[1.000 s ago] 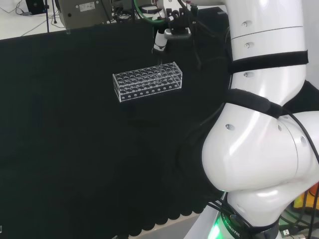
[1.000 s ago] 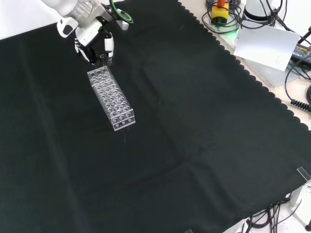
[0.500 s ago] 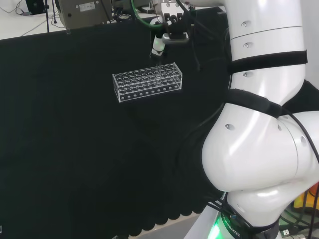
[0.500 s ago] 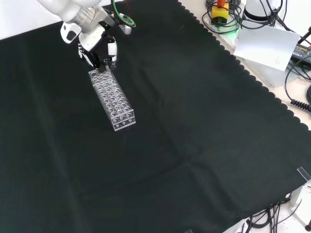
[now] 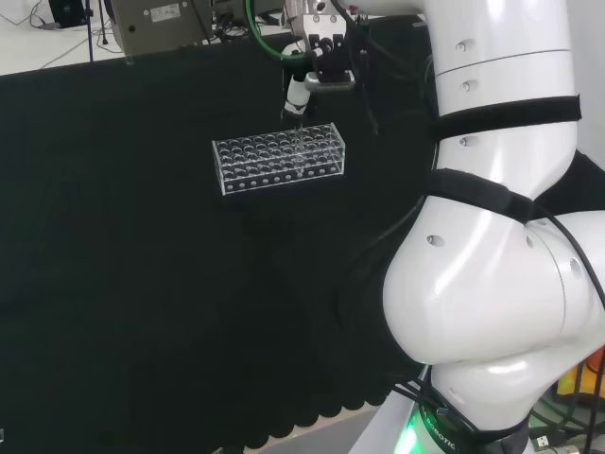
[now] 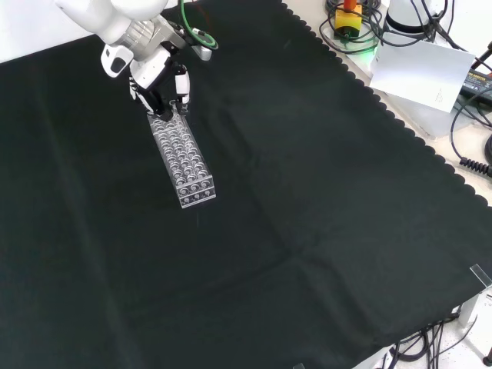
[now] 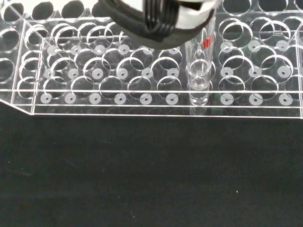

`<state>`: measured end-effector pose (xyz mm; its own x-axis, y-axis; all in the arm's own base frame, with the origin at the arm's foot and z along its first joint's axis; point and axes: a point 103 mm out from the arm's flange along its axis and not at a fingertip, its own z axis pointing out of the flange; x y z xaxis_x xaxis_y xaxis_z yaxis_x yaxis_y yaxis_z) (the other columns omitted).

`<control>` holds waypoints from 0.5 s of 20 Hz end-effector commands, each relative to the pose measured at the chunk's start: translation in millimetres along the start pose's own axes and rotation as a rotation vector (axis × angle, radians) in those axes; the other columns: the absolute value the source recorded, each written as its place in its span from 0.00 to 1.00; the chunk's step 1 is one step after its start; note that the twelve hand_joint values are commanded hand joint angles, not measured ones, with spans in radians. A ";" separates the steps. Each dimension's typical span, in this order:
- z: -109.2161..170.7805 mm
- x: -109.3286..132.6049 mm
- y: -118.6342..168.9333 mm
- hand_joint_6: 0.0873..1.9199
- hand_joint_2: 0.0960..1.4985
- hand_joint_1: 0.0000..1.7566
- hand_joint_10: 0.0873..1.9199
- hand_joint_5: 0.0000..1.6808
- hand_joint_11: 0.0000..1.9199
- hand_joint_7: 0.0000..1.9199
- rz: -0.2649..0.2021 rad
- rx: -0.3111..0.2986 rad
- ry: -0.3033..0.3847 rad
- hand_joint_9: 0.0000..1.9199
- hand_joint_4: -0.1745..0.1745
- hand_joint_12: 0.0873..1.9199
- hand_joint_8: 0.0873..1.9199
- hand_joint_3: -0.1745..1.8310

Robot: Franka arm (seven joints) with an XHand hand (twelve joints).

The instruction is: Put the test tube back in the rack.

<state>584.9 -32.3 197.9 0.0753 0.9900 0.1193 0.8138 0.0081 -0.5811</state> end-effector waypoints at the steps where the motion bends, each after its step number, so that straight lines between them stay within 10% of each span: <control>1: 1.8 0.7 -0.4 0.10 0.62 0.81 0.00 0.77 0.36 0.71 -0.004 0.006 0.003 0.73 0.00 0.62 0.35 0.09; 10: 7.5 1.2 -1.0 0.10 0.62 0.81 0.00 0.77 0.36 0.71 -0.019 0.004 0.003 0.73 0.00 0.62 0.34 0.09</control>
<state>581.1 -30.7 193.7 0.0684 0.9892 0.1296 0.8100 0.0208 -0.5861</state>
